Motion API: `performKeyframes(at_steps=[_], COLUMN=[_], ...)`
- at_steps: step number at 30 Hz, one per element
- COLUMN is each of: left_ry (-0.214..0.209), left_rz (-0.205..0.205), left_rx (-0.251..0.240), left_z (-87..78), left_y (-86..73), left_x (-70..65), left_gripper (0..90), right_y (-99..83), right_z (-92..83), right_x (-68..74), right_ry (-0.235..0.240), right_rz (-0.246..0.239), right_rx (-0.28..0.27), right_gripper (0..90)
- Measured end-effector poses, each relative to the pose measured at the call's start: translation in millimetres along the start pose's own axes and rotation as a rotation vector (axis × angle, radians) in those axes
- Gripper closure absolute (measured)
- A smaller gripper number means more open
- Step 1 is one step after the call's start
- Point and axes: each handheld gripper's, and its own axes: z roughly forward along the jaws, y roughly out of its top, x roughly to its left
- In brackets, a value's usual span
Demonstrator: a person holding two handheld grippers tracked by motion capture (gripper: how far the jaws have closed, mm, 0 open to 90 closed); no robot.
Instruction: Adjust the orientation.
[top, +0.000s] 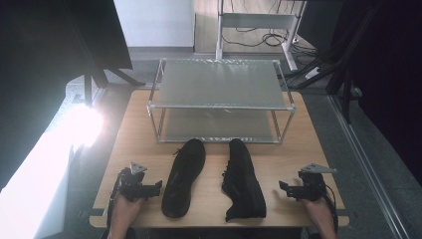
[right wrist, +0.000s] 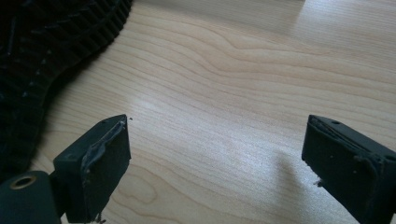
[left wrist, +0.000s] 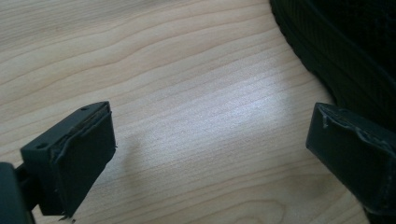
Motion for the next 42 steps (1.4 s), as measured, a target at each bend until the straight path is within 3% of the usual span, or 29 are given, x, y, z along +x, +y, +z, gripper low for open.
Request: performKeyframes(at_steps=[6,10,15,21,31,34,35,42], left_ry=[0.011,0.01,-0.008,0.0,-0.03,-0.039,-0.025,-0.031], left_rz=[0.012,0.014,-0.002,0.002,0.06,0.095,0.101,0.111], left_rx=[0.004,0.002,-0.004,0.004,0.032,0.038,0.039,0.043], left_z=[-0.3,-0.8,-1.2,-0.3,3.3,5.1,5.3,3.8], left_y=[-0.1,0.9,1.0,-1.0,-4.2,-3.3,-3.2,-3.8], left_x=[-0.7,-1.0,0.7,2.7,-4.2,-10.9,-12.1,-16.2], left_gripper=[3.5,0.6,0.0,0.0,0.0,0.0,0.0,1.9], right_y=[0.6,0.4,0.1,0.1,0.0,0.0,0.0,0.7], right_z=[-0.8,-0.9,-1.1,0.4,1.2,1.7,1.7,2.2], right_x=[0.0,-0.7,-1.3,0.0,1.3,1.5,1.7,2.3], right_ry=[0.0,-0.021,-0.018,-0.013,-0.023,-0.02,-0.02,-0.015], right_rz=[-0.003,0.007,0.017,0.004,0.005,0.003,0.003,0.003], right_rx=[-0.017,-0.034,-0.034,-0.028,-0.014,-0.013,-0.014,-0.015], right_gripper=[8.5,3.5,2.8,3.2,6.6,6.8,6.9,7.5])
